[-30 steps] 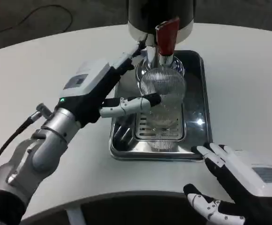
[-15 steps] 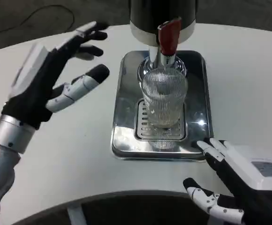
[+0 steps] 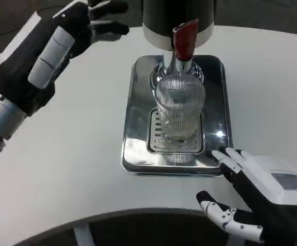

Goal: Grasp the cup under the faucet to collect the drink, then remove the cup.

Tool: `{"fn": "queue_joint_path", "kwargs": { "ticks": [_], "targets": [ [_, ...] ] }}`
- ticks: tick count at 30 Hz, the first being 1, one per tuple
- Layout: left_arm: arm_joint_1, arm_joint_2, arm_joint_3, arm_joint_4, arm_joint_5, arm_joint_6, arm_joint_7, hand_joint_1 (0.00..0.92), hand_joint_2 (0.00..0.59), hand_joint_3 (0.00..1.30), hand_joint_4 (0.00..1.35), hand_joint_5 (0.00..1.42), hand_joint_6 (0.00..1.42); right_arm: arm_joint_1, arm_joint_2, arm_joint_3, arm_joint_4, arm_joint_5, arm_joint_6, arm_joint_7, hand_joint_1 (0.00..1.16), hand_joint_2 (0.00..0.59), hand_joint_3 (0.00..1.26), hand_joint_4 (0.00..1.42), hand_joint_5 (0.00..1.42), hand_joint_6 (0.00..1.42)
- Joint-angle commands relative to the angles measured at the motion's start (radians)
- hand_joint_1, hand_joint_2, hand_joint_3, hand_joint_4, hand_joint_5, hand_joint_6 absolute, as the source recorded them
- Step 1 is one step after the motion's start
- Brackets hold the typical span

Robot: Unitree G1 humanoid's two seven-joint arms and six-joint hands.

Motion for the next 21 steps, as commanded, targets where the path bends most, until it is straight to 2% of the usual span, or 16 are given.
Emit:
{"fn": "queue_joint_path", "kwargs": {
  "ticks": [1, 7, 21],
  "targets": [
    [-0.050, 0.008, 0.019, 0.009, -0.030, 0.081, -0.064, 0.000, 0.125, 0.15, 0.11, 0.25, 0.20, 0.008, 0.006, 0.006, -0.013, -0.010, 0.000, 0.000, 0.16, 0.439, 0.07, 0.00, 0.00, 0.00],
    [-0.118, 0.009, 0.006, 0.048, -0.006, 0.137, -0.127, 0.000, 0.123, 0.13, 0.08, 0.22, 0.16, 0.014, 0.006, 0.008, -0.019, -0.012, -0.003, -0.002, 0.16, 0.439, 0.07, 0.00, 0.00, 0.00],
    [-0.244, -0.056, -0.033, 0.160, 0.016, 0.212, -0.240, 0.000, 0.122, 0.11, 0.05, 0.19, 0.16, 0.024, 0.011, 0.003, -0.024, -0.015, 0.000, -0.006, 0.16, 0.431, 0.06, 0.00, 0.00, 0.00]
  ]
}}
